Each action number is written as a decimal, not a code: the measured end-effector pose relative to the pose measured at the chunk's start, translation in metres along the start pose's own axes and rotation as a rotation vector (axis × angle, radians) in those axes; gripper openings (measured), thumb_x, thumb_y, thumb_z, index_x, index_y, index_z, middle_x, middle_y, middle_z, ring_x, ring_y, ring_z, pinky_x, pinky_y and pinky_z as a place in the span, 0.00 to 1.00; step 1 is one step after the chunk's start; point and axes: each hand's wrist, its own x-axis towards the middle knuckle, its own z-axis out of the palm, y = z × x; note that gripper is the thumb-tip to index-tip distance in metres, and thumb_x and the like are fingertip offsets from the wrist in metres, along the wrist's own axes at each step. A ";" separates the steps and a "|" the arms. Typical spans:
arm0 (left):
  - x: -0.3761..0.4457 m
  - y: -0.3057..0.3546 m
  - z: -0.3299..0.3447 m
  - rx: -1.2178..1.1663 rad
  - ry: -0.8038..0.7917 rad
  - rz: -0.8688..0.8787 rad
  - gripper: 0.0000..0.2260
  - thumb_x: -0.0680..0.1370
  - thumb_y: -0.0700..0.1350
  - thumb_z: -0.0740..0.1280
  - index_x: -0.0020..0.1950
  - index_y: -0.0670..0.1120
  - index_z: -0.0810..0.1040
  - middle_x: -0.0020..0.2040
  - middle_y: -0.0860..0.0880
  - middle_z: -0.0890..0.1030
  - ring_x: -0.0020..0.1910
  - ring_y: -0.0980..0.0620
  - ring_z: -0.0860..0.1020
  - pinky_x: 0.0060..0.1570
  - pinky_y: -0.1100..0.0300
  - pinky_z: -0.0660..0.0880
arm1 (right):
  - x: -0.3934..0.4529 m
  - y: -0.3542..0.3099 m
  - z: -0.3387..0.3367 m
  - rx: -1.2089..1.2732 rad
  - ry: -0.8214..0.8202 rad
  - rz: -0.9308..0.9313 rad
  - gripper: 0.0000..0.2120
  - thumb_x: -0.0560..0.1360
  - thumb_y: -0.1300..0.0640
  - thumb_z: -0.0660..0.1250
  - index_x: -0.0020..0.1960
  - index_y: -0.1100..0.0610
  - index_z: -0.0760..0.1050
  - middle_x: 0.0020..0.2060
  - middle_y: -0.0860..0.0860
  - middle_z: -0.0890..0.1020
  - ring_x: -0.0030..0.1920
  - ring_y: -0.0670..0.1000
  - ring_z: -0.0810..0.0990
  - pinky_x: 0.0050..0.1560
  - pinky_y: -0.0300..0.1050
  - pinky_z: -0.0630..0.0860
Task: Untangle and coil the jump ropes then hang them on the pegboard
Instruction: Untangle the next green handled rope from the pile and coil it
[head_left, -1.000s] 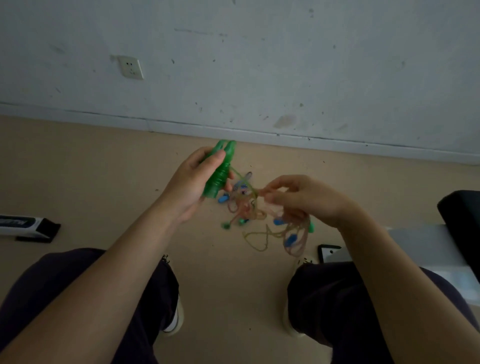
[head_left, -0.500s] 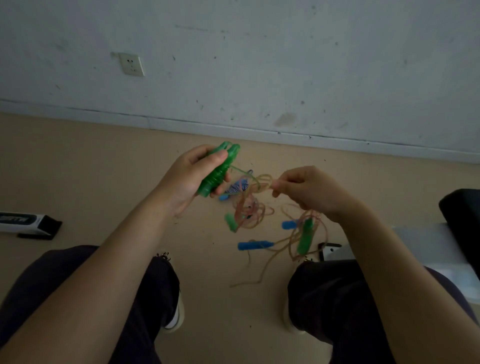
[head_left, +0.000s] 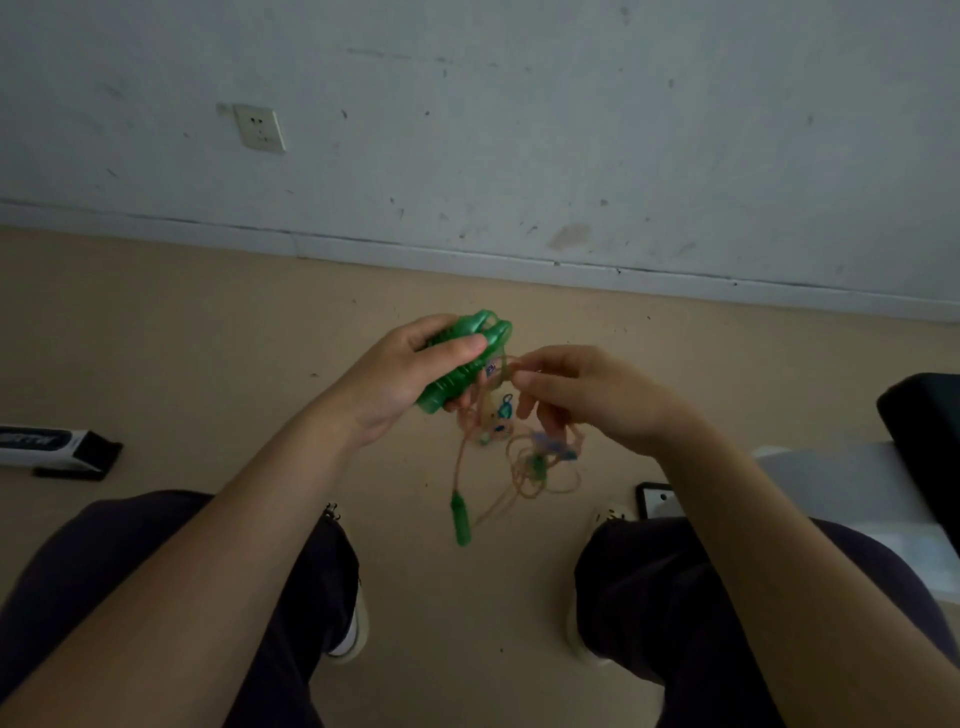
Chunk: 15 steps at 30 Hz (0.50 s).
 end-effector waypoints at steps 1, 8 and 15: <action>0.000 -0.001 0.001 0.018 -0.007 -0.009 0.12 0.72 0.59 0.72 0.51 0.55 0.85 0.42 0.48 0.84 0.37 0.51 0.82 0.37 0.56 0.76 | -0.001 -0.002 0.001 -0.023 -0.048 0.015 0.09 0.79 0.54 0.66 0.57 0.55 0.79 0.38 0.56 0.82 0.33 0.52 0.76 0.33 0.43 0.74; 0.001 0.002 -0.005 -0.040 -0.030 -0.034 0.17 0.75 0.54 0.72 0.63 0.54 0.79 0.41 0.43 0.84 0.35 0.47 0.80 0.32 0.56 0.76 | -0.004 -0.005 -0.004 0.047 0.046 -0.031 0.15 0.81 0.52 0.61 0.55 0.63 0.80 0.27 0.52 0.63 0.26 0.49 0.58 0.28 0.44 0.55; -0.002 0.004 0.005 -0.212 -0.054 -0.034 0.06 0.77 0.48 0.67 0.43 0.50 0.81 0.39 0.41 0.82 0.30 0.46 0.77 0.30 0.58 0.74 | 0.001 0.000 0.003 -0.123 0.085 0.017 0.15 0.76 0.47 0.69 0.39 0.57 0.81 0.21 0.45 0.68 0.23 0.45 0.63 0.26 0.38 0.63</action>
